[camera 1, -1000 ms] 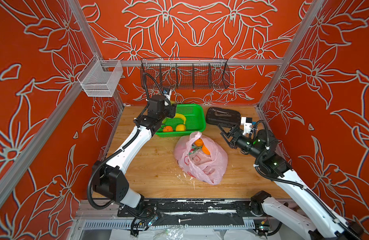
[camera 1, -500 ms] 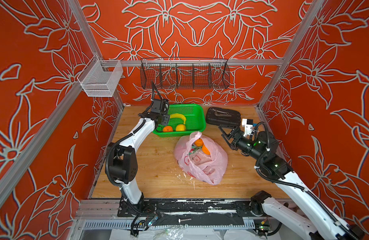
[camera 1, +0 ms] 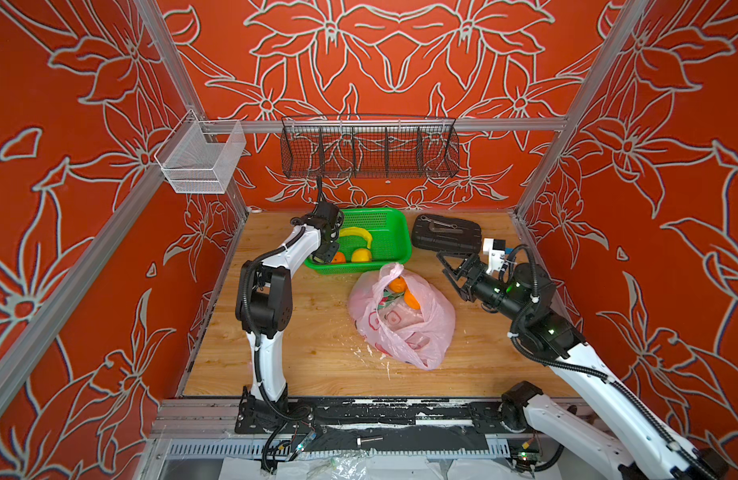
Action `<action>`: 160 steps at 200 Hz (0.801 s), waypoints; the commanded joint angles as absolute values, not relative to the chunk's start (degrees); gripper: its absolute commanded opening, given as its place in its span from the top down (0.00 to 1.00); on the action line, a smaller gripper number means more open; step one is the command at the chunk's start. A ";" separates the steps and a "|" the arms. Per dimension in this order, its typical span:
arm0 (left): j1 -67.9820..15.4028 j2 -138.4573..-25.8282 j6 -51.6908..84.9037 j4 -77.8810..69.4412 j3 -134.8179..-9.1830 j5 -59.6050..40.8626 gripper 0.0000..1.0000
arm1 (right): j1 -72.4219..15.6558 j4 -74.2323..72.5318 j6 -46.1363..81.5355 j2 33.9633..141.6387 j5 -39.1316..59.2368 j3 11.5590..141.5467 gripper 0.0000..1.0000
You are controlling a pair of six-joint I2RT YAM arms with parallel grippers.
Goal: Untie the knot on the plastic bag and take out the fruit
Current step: 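Drop the pale green pear into the green basket while the right draws back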
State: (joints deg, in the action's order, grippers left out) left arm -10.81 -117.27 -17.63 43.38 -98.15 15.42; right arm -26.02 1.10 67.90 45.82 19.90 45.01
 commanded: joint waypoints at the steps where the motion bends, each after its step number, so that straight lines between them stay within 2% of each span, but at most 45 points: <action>1: -10.45 -119.22 -18.55 47.10 -100.01 17.75 0.59 | -25.97 0.99 68.10 44.96 18.70 44.44 0.03; 14: -10.47 -120.00 -18.19 47.19 -100.32 16.74 0.57 | -26.01 0.40 68.35 45.16 18.76 44.18 0.03; 63: -10.46 -120.06 -17.04 45.88 -99.50 12.84 0.35 | -26.00 -0.18 68.49 46.32 19.38 44.60 0.03; 94: -10.41 -119.20 -16.62 45.70 -99.50 12.44 0.27 | -26.00 0.00 68.49 46.15 19.29 44.40 0.03; 160: -10.62 -111.93 -15.02 45.79 -98.97 10.70 0.24 | -25.97 -0.12 68.21 46.24 19.25 44.16 0.03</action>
